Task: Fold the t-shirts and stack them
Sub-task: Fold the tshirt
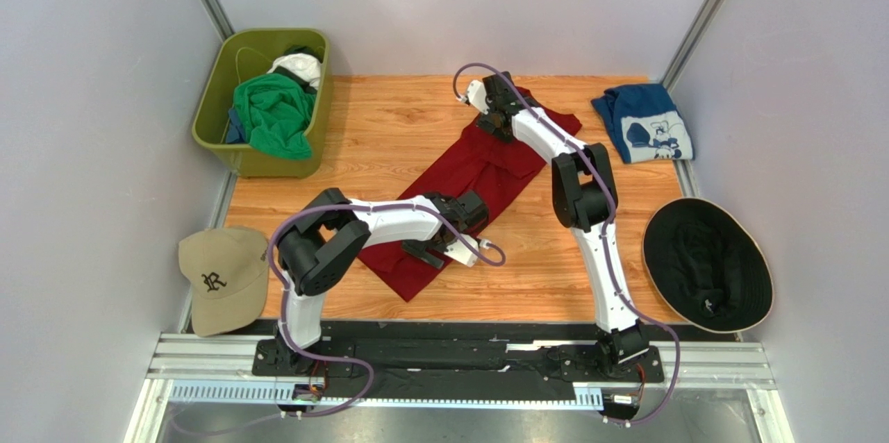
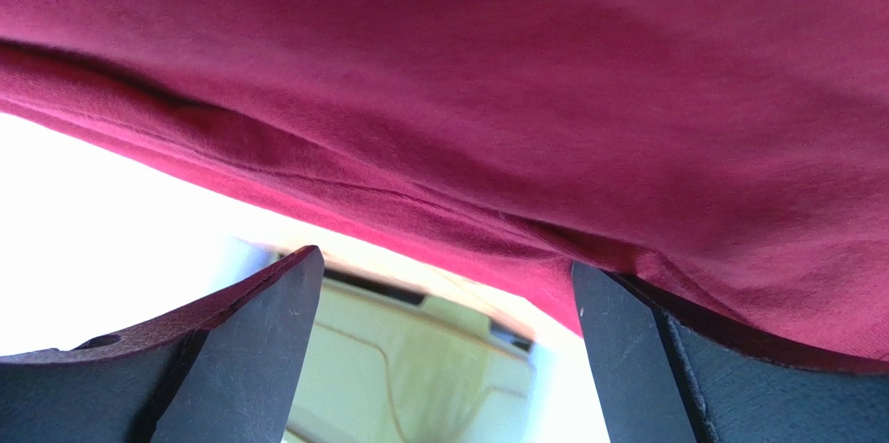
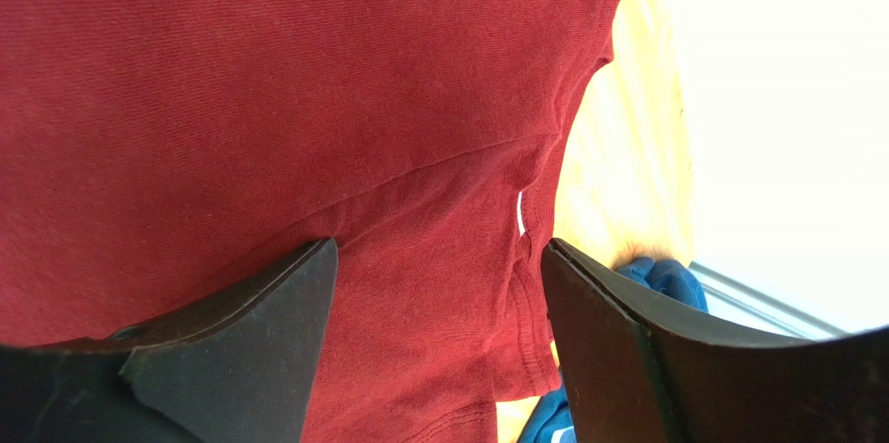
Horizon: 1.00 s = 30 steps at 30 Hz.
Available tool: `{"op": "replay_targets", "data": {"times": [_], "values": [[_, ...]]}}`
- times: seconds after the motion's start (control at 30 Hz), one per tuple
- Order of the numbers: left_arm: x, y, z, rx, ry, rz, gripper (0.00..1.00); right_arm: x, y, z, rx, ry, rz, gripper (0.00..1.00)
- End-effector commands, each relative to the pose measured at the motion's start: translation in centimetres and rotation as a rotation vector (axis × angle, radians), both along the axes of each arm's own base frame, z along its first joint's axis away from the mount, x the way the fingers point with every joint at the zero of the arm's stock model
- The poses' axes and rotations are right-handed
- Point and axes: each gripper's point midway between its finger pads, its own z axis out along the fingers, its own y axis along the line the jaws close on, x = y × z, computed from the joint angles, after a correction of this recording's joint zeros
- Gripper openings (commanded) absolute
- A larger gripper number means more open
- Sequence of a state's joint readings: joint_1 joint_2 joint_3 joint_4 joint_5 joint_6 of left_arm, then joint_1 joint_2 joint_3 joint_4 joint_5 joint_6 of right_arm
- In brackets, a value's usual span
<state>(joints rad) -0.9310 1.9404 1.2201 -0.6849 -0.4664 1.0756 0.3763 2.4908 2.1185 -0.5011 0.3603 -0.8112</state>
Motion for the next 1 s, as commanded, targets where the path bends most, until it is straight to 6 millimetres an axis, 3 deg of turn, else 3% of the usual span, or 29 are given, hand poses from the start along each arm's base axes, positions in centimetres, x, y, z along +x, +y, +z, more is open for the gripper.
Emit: {"op": "replay_targets", "data": {"times": [0.0, 0.17, 0.67, 0.97], "values": [[-3.9, 1.1, -2.0, 0.05, 0.073, 0.081, 0.99, 0.1, 0.9, -2.5, 0.016, 0.05, 0.045, 0.78], [-5.2, -0.5, -1.7, 0.028, 0.068, 0.068, 0.99, 0.2, 1.8, -2.5, 0.014, 0.043, 0.073, 0.78], [-3.5, -6.6, -0.5, -0.066, 0.034, 0.031, 0.99, 0.2, 6.9, -1.4, 0.033, 0.0, 0.216, 0.78], [-4.7, -9.1, 0.3, -0.117, 0.036, 0.022, 0.99, 0.9, 8.2, -1.0, 0.015, -0.042, 0.263, 0.78]]}}
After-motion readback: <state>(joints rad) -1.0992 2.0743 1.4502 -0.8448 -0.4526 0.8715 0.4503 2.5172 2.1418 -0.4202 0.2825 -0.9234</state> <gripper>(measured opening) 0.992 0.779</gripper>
